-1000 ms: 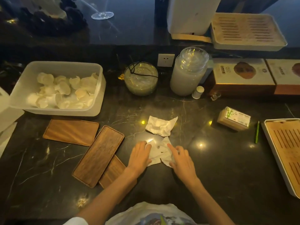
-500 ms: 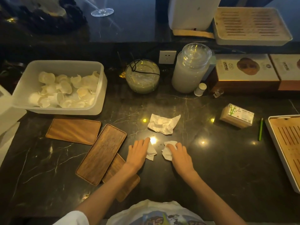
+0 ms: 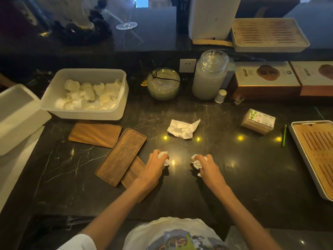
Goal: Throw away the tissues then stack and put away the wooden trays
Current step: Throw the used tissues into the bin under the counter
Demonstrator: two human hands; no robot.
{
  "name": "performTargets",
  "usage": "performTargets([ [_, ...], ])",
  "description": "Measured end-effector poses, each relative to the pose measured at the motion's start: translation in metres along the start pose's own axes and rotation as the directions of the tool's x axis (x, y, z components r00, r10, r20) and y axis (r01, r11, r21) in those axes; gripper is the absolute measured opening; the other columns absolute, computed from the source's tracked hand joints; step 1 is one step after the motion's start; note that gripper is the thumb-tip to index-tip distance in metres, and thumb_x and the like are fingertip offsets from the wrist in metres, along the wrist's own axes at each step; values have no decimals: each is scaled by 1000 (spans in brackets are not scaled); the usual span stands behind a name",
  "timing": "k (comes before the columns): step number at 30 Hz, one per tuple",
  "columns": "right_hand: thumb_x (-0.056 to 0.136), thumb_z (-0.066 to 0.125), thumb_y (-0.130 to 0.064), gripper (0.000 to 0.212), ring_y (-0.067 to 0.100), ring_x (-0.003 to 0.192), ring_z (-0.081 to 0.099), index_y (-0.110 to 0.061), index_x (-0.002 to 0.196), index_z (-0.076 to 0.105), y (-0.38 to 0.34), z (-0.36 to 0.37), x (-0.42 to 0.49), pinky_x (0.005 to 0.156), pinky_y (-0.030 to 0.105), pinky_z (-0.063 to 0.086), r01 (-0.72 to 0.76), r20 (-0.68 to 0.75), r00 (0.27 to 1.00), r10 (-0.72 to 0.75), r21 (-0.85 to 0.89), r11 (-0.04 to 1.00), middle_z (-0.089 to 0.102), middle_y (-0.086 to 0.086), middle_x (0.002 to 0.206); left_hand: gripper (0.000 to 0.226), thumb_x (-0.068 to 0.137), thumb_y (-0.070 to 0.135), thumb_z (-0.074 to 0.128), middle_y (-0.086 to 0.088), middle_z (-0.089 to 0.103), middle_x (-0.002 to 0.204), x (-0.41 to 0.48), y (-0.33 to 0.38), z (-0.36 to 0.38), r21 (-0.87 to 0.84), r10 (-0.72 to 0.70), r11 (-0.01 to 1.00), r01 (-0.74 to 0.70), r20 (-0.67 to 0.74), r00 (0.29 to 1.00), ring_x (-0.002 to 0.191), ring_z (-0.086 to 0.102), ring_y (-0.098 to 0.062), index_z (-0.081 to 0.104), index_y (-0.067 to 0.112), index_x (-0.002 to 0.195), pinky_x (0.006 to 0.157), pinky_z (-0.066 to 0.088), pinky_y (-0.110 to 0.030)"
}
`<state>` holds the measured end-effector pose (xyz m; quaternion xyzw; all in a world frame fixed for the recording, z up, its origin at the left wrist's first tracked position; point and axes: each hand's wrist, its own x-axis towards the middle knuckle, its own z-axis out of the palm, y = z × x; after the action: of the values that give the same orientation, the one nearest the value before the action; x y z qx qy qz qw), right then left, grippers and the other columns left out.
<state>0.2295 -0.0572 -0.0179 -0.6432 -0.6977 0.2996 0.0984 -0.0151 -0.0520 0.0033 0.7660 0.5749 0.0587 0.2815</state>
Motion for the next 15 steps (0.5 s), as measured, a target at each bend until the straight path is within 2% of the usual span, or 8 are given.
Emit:
performTargets([
  [3,91,62,-7,26,13,81,50,-18,113,53,2,5,-18,66,18,43,-30,-24,999,29,-22,999,46,8,114,29,96,5,51,-9,44,130,-14,8,10,4,-51,999,51,22,998,117,43,-24,53,13,124,96,44,-33],
  [6,95,55,-11,14,23,84,55,-13,108,50,7,10,-41,69,29,49,-70,-49,996,69,-15,997,44,10,108,25,97,6,47,-13,45,126,-25,20,22,18,-96,995,95,28,995,115,46,-28,54,6,122,95,44,-39],
  [8,94,49,-13,13,30,90,52,-10,107,50,14,10,-63,78,40,50,-108,-65,992,110,23,994,42,12,109,24,95,11,48,-16,43,124,-33,30,31,16,-89,996,89,36,995,112,44,-31,52,4,118,97,42,-42],
  [12,92,53,-25,23,27,102,44,-14,111,49,34,10,-123,90,40,46,-184,-146,970,194,83,980,39,11,117,35,96,30,48,-13,40,122,-48,50,51,55,5,998,-8,54,999,110,40,-29,50,5,120,98,41,-43],
  [15,98,46,-24,19,29,105,43,-12,112,50,43,17,-172,91,39,44,-247,-221,940,259,79,966,40,13,118,28,101,21,40,-17,44,121,-65,63,62,79,135,987,-138,45,990,109,43,-32,51,2,119,98,41,-45],
])
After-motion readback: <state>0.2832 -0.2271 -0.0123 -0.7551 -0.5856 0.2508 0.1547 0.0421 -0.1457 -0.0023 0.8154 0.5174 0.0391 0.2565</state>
